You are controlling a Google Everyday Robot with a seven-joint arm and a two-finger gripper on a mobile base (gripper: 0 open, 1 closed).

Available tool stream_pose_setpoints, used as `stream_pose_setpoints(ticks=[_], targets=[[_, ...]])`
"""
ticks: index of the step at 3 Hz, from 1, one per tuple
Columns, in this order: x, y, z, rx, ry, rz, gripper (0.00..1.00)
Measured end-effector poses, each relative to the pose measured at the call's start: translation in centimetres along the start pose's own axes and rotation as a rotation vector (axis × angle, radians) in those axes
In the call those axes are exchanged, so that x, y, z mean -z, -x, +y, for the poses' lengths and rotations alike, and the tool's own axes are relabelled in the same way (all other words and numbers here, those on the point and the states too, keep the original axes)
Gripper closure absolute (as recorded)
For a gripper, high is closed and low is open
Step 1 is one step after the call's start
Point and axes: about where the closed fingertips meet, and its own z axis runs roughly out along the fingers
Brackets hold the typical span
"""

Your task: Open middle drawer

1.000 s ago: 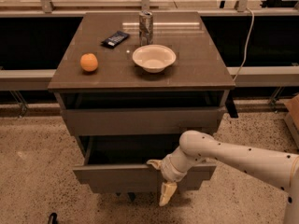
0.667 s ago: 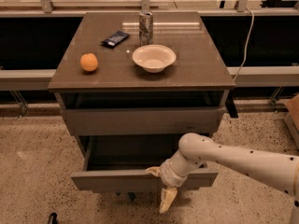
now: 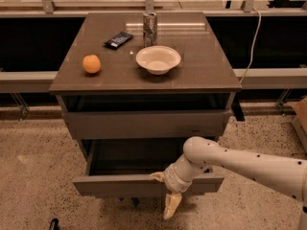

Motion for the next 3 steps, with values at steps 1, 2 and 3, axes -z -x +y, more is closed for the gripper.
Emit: stream_pose_setpoints(ticks=[1, 2, 3], targets=[[3.5, 0.2, -0.1, 0.008, -0.083, -0.005, 0.15], [7.1, 0.4, -1.1, 0.009, -0.173, -0.002, 0.13], [8.2, 0.2, -2.2, -0.005, -0.211, 0.005, 0.14]])
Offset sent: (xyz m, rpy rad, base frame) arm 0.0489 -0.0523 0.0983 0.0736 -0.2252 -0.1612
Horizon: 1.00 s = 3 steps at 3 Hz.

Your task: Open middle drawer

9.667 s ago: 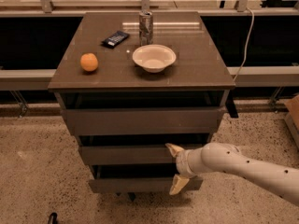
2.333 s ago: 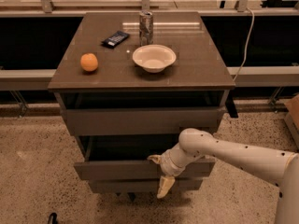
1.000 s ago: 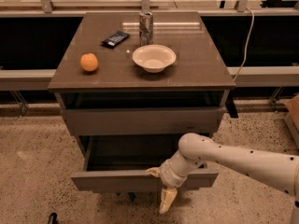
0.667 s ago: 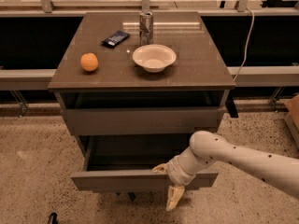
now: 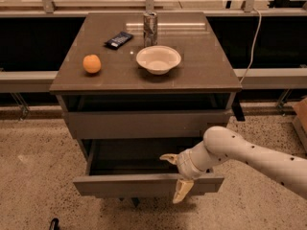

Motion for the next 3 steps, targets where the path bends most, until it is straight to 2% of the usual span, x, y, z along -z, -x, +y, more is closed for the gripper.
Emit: stream_pose_setpoints(ticks=[1, 2, 3], targets=[[-1.5, -0.5, -0.9, -0.025, 0.006, 0.031, 0.15], [-3.0, -1.2, -1.5, -0.074, -0.004, 0.051, 0.21], [-3.0, -1.9, -1.8, -0.111, -0.020, 0.062, 0.44]])
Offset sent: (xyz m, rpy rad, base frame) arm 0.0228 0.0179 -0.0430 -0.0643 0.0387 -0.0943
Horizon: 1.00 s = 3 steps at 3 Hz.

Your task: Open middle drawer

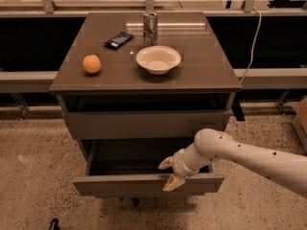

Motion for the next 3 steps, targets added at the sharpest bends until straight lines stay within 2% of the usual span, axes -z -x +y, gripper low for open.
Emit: stream_pose_setpoints(ticks=[1, 2, 3], targets=[[-0.1, -1.0, -1.3, -0.066, -0.022, -0.021, 0.68], [0.2, -1.8, -3.0, -0.109, -0.039, -0.054, 0.87], [0.7, -2.5, -4.5, -0.136, -0.052, -0.074, 0.87]])
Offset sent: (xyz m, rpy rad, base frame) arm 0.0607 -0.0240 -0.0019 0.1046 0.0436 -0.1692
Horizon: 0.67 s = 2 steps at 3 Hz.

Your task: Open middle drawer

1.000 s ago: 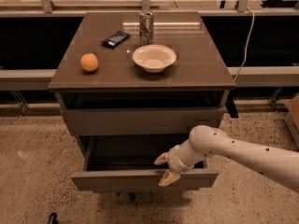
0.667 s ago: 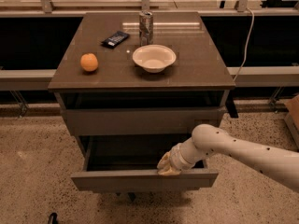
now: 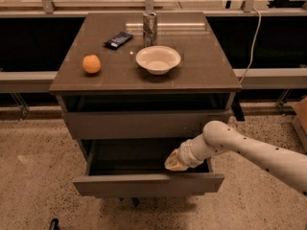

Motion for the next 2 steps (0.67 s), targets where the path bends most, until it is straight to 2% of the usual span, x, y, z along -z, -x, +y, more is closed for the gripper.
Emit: stream_pose_setpoints(ticks=[2], targets=[[-2.2, -0.8, -1.5, -0.002, -0.048, -0.014, 0.88]])
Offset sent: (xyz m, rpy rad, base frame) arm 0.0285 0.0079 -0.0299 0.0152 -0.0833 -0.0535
